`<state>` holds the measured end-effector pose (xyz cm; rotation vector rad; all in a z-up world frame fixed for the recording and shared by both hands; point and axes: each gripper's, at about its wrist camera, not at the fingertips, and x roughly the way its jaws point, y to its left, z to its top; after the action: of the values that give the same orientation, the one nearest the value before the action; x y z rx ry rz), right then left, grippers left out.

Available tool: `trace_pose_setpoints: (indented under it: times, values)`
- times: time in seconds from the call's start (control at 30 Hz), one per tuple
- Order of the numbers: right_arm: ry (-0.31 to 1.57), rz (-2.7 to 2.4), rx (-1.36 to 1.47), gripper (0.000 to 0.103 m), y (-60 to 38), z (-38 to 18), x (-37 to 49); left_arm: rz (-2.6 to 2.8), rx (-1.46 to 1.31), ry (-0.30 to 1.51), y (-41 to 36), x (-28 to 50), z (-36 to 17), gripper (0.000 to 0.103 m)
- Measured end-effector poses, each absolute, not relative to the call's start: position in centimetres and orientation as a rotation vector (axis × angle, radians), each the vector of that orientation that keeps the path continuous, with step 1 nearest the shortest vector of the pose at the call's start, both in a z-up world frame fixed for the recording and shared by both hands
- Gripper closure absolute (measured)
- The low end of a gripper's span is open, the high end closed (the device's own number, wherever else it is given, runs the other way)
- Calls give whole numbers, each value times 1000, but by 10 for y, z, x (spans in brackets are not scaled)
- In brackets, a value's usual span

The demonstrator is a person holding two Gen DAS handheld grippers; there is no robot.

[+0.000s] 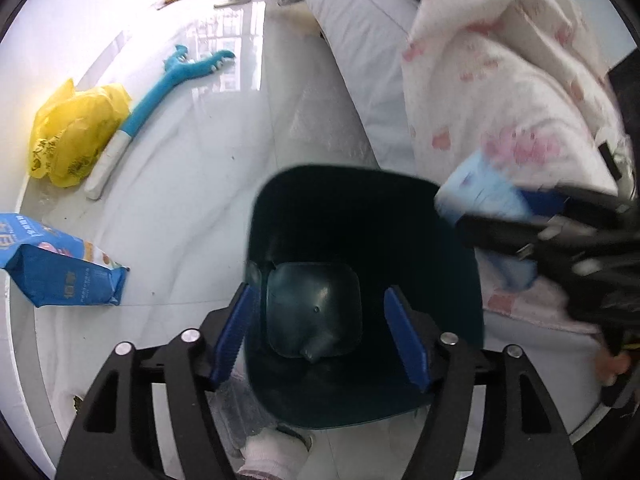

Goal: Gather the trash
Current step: 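Carry the bubble-wrap bag and tissue pack over the green bin with both tools, then open both tools to drop the bag and tissue pack into the bin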

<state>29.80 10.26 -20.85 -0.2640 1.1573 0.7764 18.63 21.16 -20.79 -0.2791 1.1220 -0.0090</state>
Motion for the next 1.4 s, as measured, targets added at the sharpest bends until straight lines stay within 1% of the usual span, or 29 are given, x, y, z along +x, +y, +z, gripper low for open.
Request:
trace_pose_setpoints:
  times: [0.1, 0.3, 0.57, 0.67, 0.73, 0.77, 0.83, 1.1, 1.23, 1.4]
  values:
    - [1185, 766, -281, 51, 108, -221, 297, -7, -272, 1067, 218, 181, -188, 25]
    - [1227, 744, -313, 51, 120, -243, 296, 1, -236, 940, 223, 172, -139, 22]
    - [1261, 735, -360, 50, 128, -260, 292, -26, -169, 823, 211, 163, -91, 19]
    - [1270, 736, -369, 49, 128, -263, 290, -31, -169, 793, 208, 161, -77, 18]
    - [1269, 740, -369, 43, 128, -261, 288, -28, -170, 775, 208, 161, -69, 18]
    - [1268, 743, -362, 39, 128, -260, 288, -27, -172, 767, 208, 161, -65, 17]
    - [1265, 747, -340, 36, 123, -254, 288, -23, -174, 748, 210, 161, -59, 16]
    - [1166, 783, -272, 30, 108, -211, 286, -9, -195, 717, 210, 161, -44, 13]
    - [1077, 800, -263, 24, 94, -184, 282, -18, -206, 715, 200, 166, -39, 13]
    - [998, 798, -248, 22, 68, -158, 282, -43, -182, 681, 177, 172, -26, 11]
